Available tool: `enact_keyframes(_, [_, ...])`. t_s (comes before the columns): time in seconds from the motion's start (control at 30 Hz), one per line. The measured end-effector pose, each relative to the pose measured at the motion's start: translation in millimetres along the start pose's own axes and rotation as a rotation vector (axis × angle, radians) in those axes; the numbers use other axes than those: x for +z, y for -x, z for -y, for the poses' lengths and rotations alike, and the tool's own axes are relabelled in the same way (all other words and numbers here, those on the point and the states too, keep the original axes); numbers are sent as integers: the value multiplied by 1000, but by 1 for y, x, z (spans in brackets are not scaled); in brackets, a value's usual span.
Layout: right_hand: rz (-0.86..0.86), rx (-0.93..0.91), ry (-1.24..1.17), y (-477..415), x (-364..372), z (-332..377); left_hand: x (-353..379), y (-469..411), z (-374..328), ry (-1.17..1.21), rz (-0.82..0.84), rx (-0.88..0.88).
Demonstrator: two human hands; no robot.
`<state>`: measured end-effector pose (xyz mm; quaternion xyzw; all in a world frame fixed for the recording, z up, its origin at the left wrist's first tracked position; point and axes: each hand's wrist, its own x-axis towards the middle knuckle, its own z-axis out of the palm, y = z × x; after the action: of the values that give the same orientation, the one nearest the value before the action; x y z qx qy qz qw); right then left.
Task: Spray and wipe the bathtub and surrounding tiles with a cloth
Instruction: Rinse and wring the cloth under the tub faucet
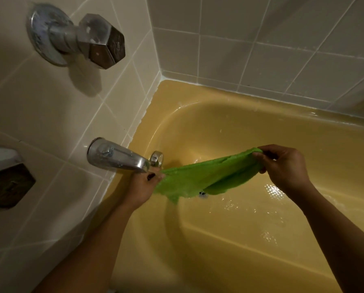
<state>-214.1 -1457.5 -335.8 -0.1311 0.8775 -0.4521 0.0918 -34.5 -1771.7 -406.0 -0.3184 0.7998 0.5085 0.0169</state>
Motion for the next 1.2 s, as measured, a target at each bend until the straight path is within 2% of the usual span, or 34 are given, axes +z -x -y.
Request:
enact_keyframes(0.3, [-34, 69, 103, 8, 25, -5, 4, 7, 3, -6, -75, 33])
enact_keyframes(0.5, [-139, 166, 190, 8, 25, -14, 6, 7, -1, -97, -27, 118])
enact_keyframes(0.67, [-239, 222, 135, 17, 16, -25, 4, 7, 2, -232, 38, 201])
enact_keyframes(0.8, [-242, 233, 112, 21, 4, -28, 6, 5, 3, -159, 30, 168])
enact_keyframes(0.93, [-161, 222, 133, 16, -8, -27, 9, -2, 8, -54, -10, 105])
enact_keyframes(1.1, [-120, 213, 110, 9, -9, -25, 13, -6, 7, 98, -144, 59])
enact_keyframes(1.2, [-133, 207, 87, 7, -7, -25, 18, -7, 3, 93, -215, 5])
